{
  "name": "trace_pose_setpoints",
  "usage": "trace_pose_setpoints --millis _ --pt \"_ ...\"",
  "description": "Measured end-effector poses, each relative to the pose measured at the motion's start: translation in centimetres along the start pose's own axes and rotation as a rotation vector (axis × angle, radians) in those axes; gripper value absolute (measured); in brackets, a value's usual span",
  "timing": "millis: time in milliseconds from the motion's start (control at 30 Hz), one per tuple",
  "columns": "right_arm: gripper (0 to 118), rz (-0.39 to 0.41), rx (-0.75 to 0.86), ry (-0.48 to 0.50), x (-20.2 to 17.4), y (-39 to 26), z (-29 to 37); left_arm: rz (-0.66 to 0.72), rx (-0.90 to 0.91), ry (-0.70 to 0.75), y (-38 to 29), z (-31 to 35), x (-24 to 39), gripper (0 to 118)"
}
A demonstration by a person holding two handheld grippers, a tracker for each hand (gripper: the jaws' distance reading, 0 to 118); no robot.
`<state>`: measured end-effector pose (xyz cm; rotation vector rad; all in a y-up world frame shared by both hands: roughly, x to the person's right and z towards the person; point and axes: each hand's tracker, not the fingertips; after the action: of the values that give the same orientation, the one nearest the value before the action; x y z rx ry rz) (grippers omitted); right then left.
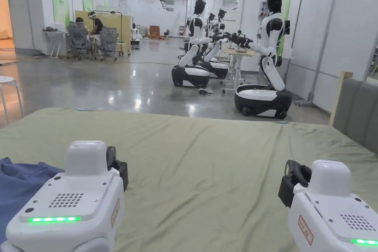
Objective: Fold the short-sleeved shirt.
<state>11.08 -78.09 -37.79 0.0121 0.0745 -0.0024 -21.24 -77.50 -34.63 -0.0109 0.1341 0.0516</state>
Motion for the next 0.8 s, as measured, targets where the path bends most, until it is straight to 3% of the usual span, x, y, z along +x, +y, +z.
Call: trace_pose_setpoints --millis 167,333,800 --pt "0 -0.003 -0.028 0.014 -0.3 -0.2 -0.3 -0.018 -0.002 0.002 -0.4 -0.4 0.0 0" --pt "0 0.037 -0.047 0.09 -3.3 -0.3 -1.9 -0.022 -0.004 0.089 -0.1 0.1 -2.4 0" --pt "0 0.058 -0.054 0.606 -21.1 0.2 -6.5 -0.058 -0.048 0.55 0.3 6.8 -17.1 0"
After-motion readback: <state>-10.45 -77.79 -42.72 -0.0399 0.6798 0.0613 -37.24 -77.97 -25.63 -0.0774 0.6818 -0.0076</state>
